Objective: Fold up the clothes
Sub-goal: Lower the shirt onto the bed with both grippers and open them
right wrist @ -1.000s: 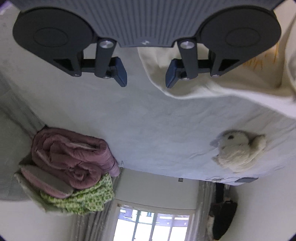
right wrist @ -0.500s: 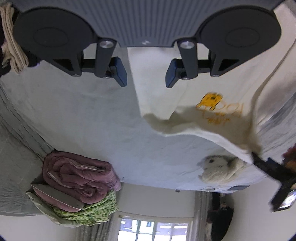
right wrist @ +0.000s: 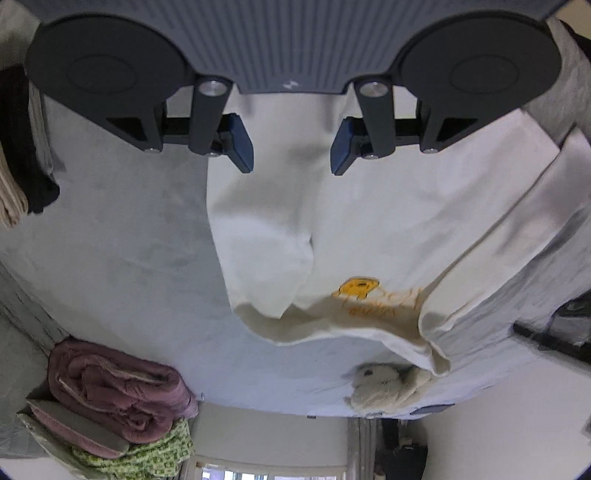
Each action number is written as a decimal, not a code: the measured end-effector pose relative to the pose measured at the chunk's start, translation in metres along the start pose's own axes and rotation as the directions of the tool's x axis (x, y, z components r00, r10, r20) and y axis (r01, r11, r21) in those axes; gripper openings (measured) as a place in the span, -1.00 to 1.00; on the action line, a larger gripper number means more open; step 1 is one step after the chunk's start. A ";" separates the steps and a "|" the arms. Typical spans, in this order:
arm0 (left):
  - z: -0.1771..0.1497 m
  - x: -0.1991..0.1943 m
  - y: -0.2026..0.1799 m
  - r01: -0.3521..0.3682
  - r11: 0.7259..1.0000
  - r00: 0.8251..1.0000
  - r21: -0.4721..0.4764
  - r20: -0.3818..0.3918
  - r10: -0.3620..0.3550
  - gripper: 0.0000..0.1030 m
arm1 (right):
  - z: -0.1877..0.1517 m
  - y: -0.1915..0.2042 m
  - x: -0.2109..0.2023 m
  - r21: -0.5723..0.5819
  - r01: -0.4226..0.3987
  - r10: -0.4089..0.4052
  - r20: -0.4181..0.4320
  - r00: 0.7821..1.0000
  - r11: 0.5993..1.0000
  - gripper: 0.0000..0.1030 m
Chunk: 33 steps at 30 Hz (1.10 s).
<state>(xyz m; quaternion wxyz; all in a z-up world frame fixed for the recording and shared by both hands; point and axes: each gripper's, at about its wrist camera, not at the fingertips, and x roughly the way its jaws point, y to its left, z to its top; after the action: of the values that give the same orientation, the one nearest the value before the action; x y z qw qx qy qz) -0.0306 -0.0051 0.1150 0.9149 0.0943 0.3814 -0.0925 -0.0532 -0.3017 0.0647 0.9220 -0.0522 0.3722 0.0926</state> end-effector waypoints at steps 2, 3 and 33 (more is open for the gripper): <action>-0.032 -0.017 -0.027 0.066 0.996 0.998 0.058 0.003 -0.066 0.76 | -0.004 -0.005 -0.003 0.054 -0.017 0.017 -0.006 1.000 0.998 -0.02; -0.043 -0.019 -0.037 0.071 0.994 0.997 0.086 -0.002 -0.071 0.76 | -0.006 -0.007 -0.006 0.078 -0.028 0.028 -0.010 1.000 0.997 -0.02; -0.080 -0.036 -0.023 0.188 0.947 0.982 0.259 -0.031 -0.186 0.25 | 0.129 -0.111 -0.049 0.079 0.382 -0.390 0.160 0.907 0.921 -0.93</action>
<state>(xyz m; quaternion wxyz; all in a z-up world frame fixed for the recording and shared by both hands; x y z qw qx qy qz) -0.1156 -0.0044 0.0835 0.8805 0.1776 0.3759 -0.2278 0.0229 -0.3954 0.1948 0.9518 -0.0952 0.2754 -0.0961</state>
